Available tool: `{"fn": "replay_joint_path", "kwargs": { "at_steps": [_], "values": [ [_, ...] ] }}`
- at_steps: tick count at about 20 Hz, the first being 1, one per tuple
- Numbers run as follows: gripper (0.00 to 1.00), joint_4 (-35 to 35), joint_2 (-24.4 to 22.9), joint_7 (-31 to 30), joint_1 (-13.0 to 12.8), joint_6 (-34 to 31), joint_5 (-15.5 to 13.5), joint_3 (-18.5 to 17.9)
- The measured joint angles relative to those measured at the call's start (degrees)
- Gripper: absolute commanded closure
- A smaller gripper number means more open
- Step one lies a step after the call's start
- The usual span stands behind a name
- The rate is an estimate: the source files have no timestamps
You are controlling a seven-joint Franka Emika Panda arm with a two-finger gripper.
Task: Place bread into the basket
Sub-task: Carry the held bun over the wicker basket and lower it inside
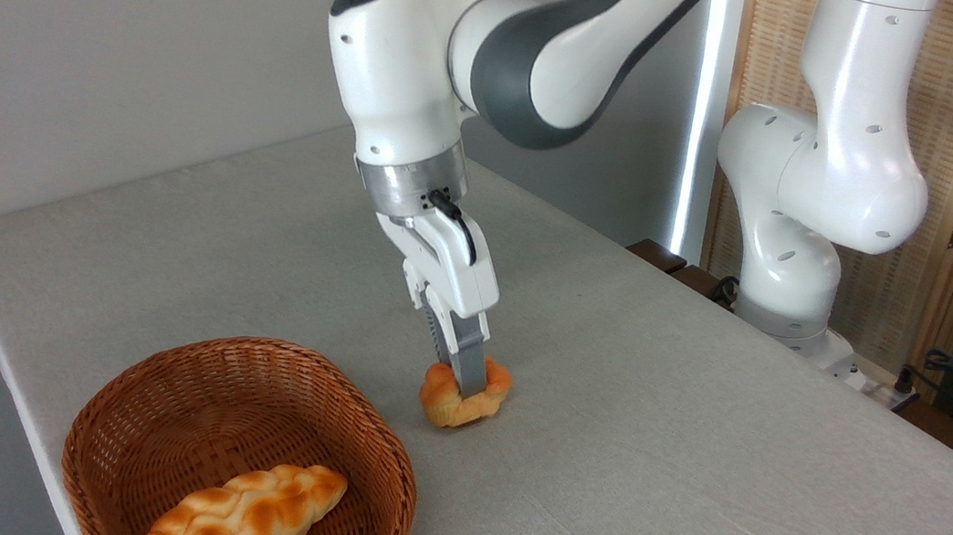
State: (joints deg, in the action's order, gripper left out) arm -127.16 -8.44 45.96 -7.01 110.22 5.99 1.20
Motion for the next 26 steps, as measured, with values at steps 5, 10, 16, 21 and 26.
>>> {"fn": "replay_joint_path", "kwargs": {
  "at_steps": [5, 10, 16, 21, 26],
  "values": [
    [0.81, 11.95, -0.3, 8.41, 0.14, -8.91, -0.31, -2.54],
    [0.78, 18.7, 3.84, 9.07, 0.16, 0.78, -6.56, -3.23],
    [0.0, 19.71, 12.59, 9.27, 0.0, 17.25, -7.18, -2.79],
    [0.0, 19.84, 14.73, 11.14, -0.08, 17.75, -5.81, -1.8],
    [0.0, 19.84, 15.29, 11.16, -0.08, 17.75, -5.68, -1.2]
  ]
}}
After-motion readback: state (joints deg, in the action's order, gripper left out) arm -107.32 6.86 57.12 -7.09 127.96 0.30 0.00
